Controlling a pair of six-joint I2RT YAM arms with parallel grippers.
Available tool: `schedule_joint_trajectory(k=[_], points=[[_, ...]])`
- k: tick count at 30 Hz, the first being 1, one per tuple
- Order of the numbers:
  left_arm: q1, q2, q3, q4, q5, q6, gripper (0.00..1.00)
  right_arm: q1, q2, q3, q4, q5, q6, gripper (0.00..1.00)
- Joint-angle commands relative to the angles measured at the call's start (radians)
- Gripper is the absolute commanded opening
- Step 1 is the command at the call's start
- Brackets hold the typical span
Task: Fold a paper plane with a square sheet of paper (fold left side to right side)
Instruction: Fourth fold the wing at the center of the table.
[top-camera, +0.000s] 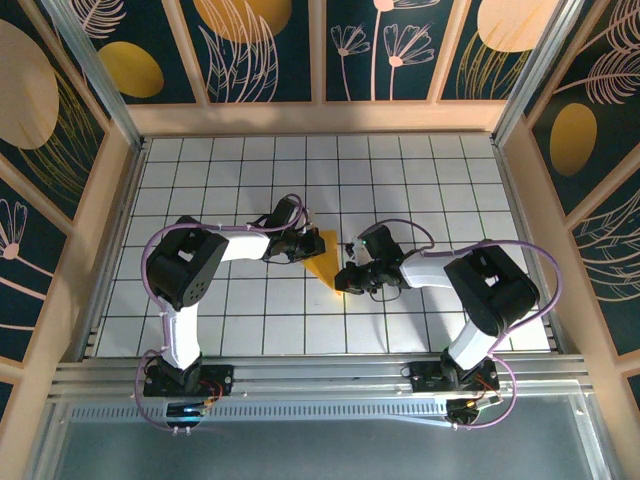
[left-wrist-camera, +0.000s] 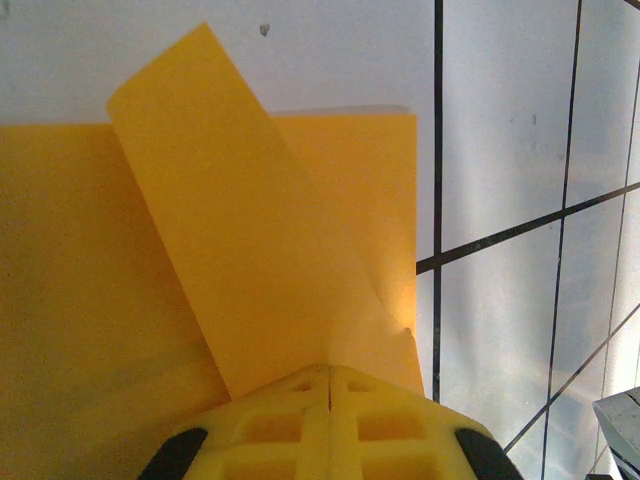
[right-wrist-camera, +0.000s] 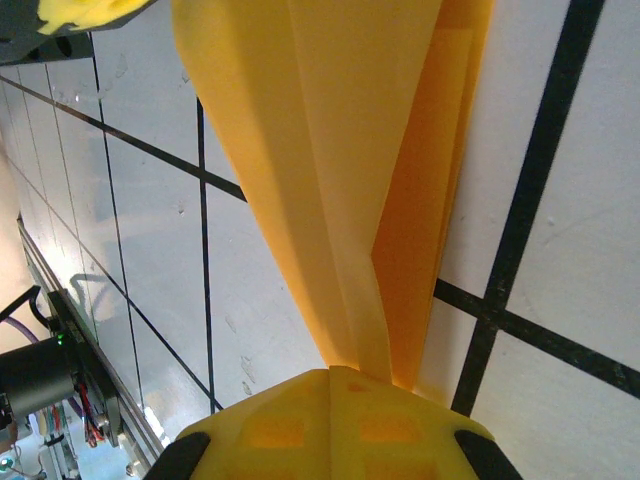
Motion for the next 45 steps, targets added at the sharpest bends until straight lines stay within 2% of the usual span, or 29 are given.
schedule_joint_trajectory(k=[1, 25, 35, 45], points=[[0.001, 0.019, -0.025, -0.12, -0.069, 0.019, 0.0, 0.01, 0.002, -0.022, -0.035, 0.013, -0.022, 0.0], [0.001, 0.022, -0.019, -0.125, -0.071, 0.023, 0.0, 0.017, -0.004, -0.032, -0.048, 0.002, -0.028, 0.0], [0.001, 0.023, -0.017, -0.126, -0.071, 0.022, 0.0, 0.0, -0.068, 0.019, -0.008, -0.033, -0.019, 0.0], [0.001, 0.021, -0.018, -0.126, -0.07, 0.022, 0.0, -0.002, 0.02, 0.082, -0.007, -0.004, -0.051, 0.0]])
